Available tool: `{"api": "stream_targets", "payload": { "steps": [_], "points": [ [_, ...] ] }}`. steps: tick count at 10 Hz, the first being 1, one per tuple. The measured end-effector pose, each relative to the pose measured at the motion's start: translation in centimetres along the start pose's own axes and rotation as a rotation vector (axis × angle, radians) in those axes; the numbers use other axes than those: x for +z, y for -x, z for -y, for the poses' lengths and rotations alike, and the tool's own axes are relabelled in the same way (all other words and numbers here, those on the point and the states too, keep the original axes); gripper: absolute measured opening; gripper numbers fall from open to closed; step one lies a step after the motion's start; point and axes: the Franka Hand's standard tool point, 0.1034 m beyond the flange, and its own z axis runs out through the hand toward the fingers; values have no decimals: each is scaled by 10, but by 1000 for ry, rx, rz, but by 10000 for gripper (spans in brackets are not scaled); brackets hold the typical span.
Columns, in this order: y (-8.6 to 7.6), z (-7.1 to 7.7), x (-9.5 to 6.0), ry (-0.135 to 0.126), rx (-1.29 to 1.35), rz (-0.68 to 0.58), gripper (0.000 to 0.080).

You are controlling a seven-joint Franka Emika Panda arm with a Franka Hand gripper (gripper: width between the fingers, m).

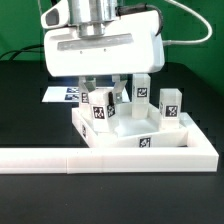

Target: Assemble square table

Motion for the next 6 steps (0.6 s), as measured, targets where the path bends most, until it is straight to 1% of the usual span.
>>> {"api": "stream_targets", "payload": {
  "steps": [2,4,5,6],
  "points": [
    [0,2,1,-9,157,-1,291],
    [0,2,1,-9,131,1,297],
    [0,2,2,-8,71,4,523],
    [-1,3,2,-9,42,3,611]
  ]
}}
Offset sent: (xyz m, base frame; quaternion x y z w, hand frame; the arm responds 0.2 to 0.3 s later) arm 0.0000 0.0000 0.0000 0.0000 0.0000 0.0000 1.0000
